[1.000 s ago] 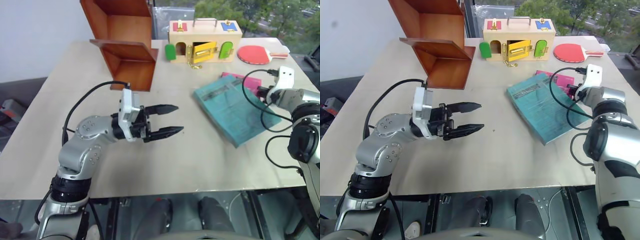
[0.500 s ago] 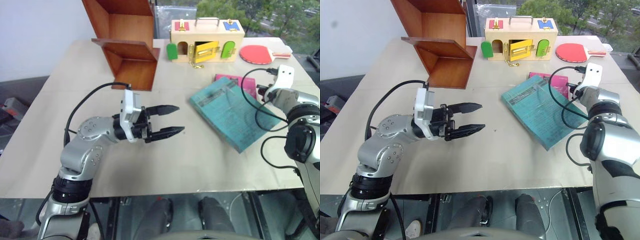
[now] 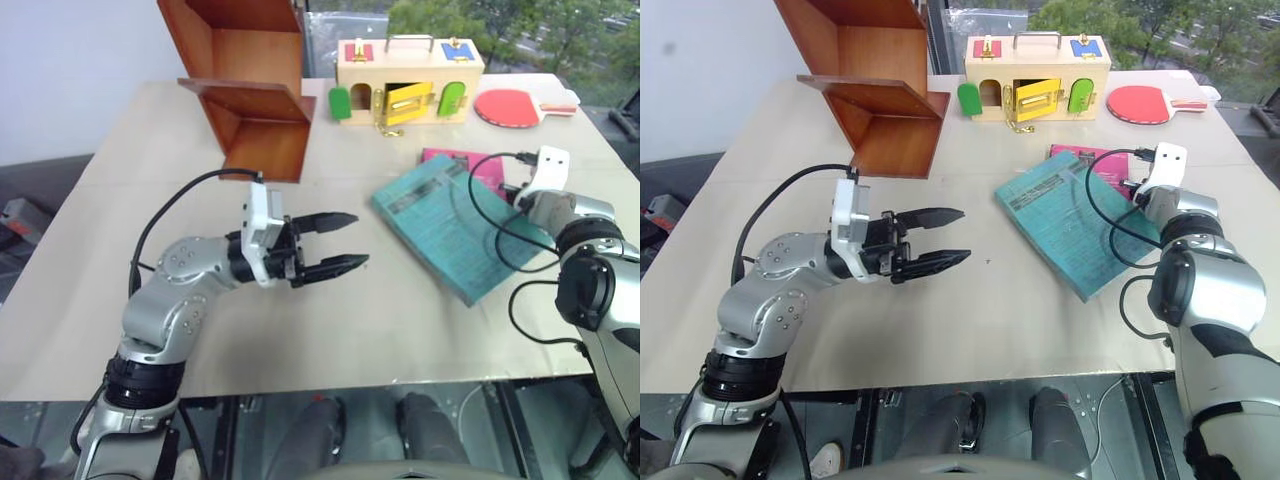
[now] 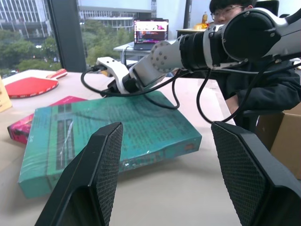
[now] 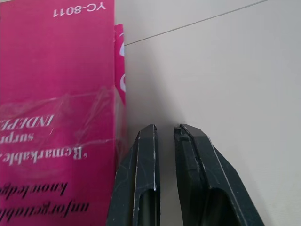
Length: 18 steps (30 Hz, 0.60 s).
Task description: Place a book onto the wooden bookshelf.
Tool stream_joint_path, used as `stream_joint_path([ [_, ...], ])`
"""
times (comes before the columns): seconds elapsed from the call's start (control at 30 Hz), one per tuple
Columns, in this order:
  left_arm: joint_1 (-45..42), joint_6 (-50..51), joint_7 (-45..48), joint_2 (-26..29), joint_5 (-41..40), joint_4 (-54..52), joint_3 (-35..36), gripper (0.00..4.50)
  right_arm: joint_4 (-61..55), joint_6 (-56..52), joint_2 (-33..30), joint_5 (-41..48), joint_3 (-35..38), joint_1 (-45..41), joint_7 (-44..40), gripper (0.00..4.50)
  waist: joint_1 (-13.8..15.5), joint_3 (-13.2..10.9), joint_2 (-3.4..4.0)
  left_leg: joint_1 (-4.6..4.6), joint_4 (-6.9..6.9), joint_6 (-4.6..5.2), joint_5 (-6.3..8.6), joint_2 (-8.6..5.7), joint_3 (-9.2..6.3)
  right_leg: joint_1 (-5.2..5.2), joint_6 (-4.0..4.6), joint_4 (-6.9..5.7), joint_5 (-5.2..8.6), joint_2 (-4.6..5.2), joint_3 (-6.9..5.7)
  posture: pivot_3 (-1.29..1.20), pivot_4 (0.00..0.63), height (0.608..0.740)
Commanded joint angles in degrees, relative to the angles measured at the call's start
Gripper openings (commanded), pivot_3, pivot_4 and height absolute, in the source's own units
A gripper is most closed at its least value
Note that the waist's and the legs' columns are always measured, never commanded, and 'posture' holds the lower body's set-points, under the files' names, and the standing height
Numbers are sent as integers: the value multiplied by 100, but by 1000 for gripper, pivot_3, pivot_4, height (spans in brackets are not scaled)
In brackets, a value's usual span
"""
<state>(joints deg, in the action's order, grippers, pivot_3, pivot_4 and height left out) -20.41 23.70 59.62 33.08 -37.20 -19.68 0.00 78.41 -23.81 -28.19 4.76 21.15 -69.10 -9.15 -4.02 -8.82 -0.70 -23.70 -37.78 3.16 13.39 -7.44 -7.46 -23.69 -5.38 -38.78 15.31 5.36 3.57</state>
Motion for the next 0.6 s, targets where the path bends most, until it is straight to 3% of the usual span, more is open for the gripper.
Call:
stream_joint_path([
  [0.03, 28, -101, -69, 58, -30, -298, 161, 3143, -87, -120, 113, -18, -74, -125, -361, 611, -8, 0, 0, 0, 0, 0, 0, 1, 0, 0, 0, -1, 0, -1, 1, 0, 150, 740],
  [0.6, 6, -256, -34, 170, 68, -19, 190, 3143, -223, -307, 674, 72, -298, -349, -1237, 611, -20, 1, 1, 6, 0, -1, 0, 6, 6, 0, 0, -5, 0, -8, 9, 0, 150, 740],
])
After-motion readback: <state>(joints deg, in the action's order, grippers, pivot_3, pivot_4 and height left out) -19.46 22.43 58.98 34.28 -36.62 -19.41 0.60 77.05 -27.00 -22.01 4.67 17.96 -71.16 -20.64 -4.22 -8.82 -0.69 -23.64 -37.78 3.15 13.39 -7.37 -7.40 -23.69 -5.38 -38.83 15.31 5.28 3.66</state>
